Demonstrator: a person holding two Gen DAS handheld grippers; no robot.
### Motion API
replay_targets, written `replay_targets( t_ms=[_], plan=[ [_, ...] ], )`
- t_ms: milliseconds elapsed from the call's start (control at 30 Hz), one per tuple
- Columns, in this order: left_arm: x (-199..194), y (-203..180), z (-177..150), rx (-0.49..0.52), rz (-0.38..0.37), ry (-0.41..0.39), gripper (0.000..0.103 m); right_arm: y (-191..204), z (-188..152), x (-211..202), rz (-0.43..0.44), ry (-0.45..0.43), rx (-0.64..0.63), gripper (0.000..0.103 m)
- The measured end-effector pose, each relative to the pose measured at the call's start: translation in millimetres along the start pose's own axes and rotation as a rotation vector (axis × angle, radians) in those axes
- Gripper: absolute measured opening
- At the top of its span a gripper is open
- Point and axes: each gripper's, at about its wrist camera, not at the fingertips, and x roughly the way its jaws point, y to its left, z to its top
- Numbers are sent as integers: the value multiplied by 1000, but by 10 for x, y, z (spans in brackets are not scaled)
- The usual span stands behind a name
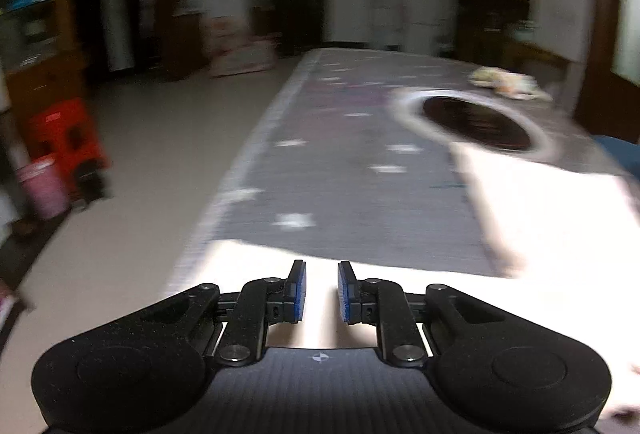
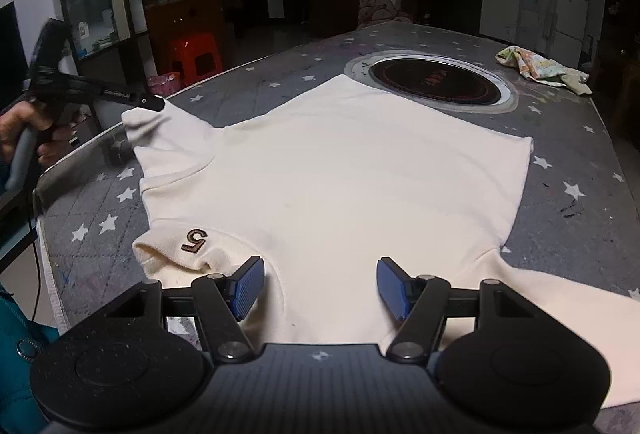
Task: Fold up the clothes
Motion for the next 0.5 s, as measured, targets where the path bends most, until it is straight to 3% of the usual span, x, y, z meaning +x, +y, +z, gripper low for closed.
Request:
replay_targets(
  t_ms=[200, 367, 500],
  plan=[
    [-149, -633, -174, 158, -246, -2, 20, -7, -31, 11, -2, 6, 7, 64],
    [-103, -874, -418, 288, -258, 36, 22, -12, -73, 9, 0, 15, 9, 64],
    [-98, -778, -462, 325, -218, 9, 24, -18, -88, -4, -1, 13, 12, 65]
  ],
)
